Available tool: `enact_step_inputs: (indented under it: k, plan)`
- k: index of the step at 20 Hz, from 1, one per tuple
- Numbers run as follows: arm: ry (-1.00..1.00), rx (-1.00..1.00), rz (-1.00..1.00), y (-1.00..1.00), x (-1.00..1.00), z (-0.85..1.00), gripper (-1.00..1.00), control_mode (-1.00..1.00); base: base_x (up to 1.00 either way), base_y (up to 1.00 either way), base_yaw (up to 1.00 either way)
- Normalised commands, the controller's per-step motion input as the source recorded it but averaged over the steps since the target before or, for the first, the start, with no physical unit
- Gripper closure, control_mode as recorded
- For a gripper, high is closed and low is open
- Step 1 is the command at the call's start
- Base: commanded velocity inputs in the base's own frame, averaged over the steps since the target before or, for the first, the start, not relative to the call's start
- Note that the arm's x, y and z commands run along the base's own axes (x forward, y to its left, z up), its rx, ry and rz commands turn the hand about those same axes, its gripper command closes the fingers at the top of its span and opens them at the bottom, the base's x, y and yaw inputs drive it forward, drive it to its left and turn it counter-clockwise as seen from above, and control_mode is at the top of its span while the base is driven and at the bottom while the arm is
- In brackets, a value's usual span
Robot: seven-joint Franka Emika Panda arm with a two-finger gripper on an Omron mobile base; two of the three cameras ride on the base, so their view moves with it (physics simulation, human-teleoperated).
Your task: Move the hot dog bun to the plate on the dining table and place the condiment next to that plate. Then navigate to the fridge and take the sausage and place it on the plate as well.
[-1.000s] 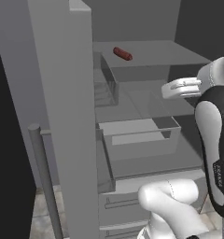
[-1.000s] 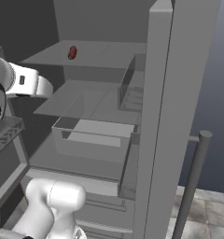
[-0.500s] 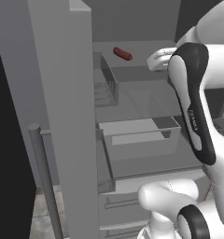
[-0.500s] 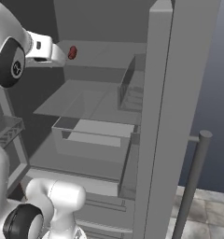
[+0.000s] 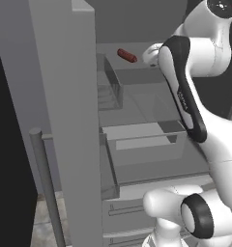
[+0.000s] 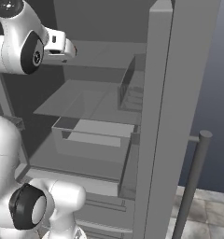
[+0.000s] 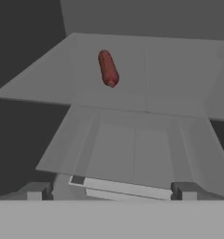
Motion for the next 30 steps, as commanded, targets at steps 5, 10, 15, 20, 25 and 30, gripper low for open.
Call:
enact_step_inputs:
  k: [5,10,15,20,25,30]
  plan:
    - [0.0,-0.01,0.0,0.04,0.76,-0.07,-1.0,-1.0,0.0,0.0,0.0]
    - [0.0,-0.03,0.0,0.15,0.71,-0.14,-1.0,-1.0,0.0,0.0,0.0]
    - [0.0,-0.04,0.0,0.2,0.63,-0.17,-1.0,-1.0,0.0,0.0,0.0]
    - [0.0,-0.03,0.0,0.12,0.55,-0.12,-1.0,-1.0,0.0,0.0,0.0]
    - [0.0,-0.02,0.02,0.01,0.42,-0.09,-1.0,-1.0,0.0,0.0,0.0]
    - [0.0,-0.01,0.04,0.0,0.4,-0.07,-1.0,-1.0,0.0,0.0,0.0]
